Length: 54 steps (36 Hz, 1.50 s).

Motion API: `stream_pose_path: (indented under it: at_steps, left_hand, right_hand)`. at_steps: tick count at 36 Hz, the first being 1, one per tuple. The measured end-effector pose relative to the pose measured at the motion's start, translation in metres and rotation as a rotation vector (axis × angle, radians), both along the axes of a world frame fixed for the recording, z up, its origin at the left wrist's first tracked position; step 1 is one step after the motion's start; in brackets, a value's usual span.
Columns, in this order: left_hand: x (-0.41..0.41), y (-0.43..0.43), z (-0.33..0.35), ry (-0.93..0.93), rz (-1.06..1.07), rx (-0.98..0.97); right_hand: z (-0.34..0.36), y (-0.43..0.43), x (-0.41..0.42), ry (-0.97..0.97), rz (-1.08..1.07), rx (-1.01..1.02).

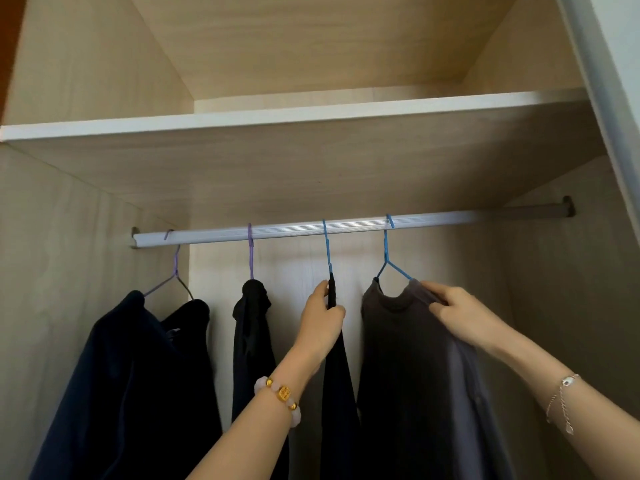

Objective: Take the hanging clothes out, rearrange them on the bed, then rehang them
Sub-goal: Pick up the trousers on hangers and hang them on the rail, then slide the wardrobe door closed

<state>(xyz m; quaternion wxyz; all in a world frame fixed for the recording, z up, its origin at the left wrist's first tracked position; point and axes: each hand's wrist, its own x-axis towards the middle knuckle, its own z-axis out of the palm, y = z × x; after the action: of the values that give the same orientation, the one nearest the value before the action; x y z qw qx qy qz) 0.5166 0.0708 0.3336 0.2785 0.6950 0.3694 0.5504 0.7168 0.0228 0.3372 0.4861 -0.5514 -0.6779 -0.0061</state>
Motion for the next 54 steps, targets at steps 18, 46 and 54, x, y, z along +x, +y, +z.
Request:
stream_pose_path:
  at_steps: [18,46,54]
  left_hand:
    - [0.002,-0.058,-0.037,0.342,0.49,0.54]
    - [0.217,-0.166,-0.238,0.169,-0.522,-0.173]
    - [0.227,-0.161,-0.248,-0.002,-0.549,-0.254]
  right_hand:
    - [-0.036,-0.068,0.001,-0.155,-0.109,-0.126]
    - [-0.181,-0.176,0.104,-0.128,-0.386,0.384]
    - [-0.183,-0.182,0.125,-0.062,-0.275,0.396]
